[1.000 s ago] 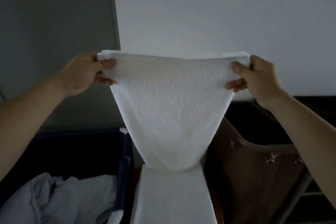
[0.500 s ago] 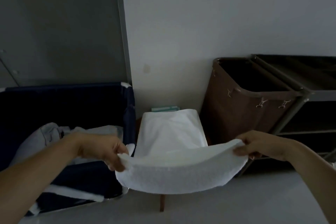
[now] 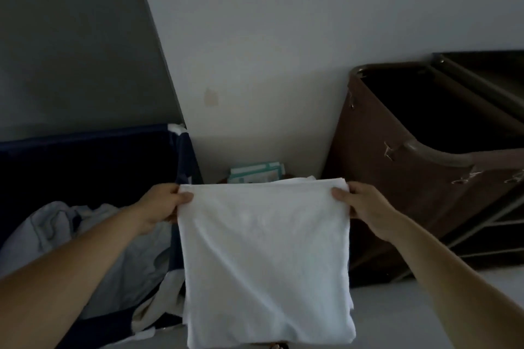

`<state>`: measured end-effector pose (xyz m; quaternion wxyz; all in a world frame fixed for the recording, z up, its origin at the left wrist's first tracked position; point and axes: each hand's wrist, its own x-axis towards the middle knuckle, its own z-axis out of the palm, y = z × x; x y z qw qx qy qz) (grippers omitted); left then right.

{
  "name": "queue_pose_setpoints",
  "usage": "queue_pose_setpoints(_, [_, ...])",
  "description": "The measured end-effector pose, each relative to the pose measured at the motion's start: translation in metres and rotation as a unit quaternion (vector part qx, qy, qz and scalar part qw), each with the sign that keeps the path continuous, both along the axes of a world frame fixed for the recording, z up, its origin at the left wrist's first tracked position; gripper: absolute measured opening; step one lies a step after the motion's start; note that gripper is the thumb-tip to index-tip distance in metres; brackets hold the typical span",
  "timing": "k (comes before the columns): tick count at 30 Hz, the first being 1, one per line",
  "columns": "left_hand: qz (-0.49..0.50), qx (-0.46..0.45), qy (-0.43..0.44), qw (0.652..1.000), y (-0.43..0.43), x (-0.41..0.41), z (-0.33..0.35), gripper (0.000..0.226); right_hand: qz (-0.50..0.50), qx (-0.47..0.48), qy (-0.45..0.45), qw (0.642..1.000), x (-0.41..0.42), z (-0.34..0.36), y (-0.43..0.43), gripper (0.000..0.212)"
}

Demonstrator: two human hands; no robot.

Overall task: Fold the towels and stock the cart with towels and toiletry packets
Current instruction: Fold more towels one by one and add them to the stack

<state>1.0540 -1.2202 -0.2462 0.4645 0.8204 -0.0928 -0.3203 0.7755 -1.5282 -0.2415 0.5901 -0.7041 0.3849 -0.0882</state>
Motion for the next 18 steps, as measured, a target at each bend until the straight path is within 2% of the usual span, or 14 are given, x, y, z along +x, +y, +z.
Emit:
queue_pose_setpoints(3, [0.059,0.024,0.008,0.998,-0.042,0.024,-0.064,0.024,-0.048,0.021,0.039,0.998,0.042,-0.068,-0.022,0.024])
queue_pose_setpoints(8, [0.06,0.093,0.075,0.991,-0.079,0.019,-0.162,0.04,-0.066,0.032,0.143,0.987,0.062,-0.157,-0.032,0.032])
queue_pose_setpoints(9, [0.057,0.122,0.059,0.989,-0.081,0.015,-0.172,0.039,-0.075,0.023,0.155,0.985,0.06,-0.164,-0.033,0.03])
queue_pose_setpoints(11, [0.065,0.169,-0.028,0.983,-0.085,0.014,-0.179,0.037,-0.092,0.0,0.148,0.985,0.06,-0.169,-0.036,0.024])
queue_pose_setpoints(15, [0.122,0.127,-0.207,0.962,-0.097,0.033,-0.16,0.037,-0.105,-0.056,0.069,0.99,0.08,-0.149,-0.05,0.02])
queue_pose_setpoints(18, [0.133,0.112,-0.22,0.96,-0.116,0.06,-0.148,0.037,-0.124,-0.075,0.04,0.989,0.104,-0.139,-0.062,0.018])
